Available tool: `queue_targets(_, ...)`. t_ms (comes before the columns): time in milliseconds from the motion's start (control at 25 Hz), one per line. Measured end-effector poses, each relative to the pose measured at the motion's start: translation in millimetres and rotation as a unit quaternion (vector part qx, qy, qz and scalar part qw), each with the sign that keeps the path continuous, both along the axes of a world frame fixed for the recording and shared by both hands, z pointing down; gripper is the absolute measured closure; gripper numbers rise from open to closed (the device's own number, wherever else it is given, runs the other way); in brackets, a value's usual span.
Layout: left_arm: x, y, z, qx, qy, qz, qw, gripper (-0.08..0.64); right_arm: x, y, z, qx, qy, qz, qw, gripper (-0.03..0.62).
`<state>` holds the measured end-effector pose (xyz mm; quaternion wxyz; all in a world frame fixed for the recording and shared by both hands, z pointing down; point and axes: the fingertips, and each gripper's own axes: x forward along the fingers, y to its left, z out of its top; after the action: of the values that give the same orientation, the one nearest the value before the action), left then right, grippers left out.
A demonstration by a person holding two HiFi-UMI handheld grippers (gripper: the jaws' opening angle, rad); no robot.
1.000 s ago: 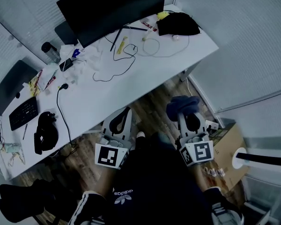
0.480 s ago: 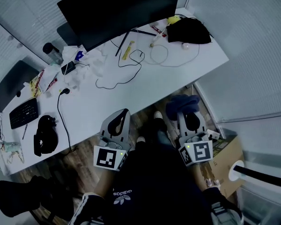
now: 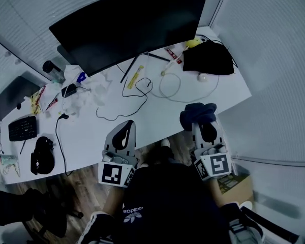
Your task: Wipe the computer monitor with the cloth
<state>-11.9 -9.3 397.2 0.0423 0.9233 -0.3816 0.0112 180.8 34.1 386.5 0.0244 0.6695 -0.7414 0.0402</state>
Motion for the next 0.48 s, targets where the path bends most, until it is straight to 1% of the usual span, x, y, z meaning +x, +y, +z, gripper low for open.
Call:
queue_targets(240,36,-29,-4,0.004,0.006,-0.048,0.9988,0.555,41,-44,-3,0.002,0.003,-0.043,0.999,0.543)
queue_targets(360,46,-36,-1,0.001,0.007,-0.066,0.9978,0.554,53,-58,1,-0.003,0.003,-0.059,0.998,0.542)
queue_targets(480,51,-39,0,0.002,0.006,-0.077,0.9971,0.555,60,-66,5,-0.005,-0.004,-0.064,0.998,0.542)
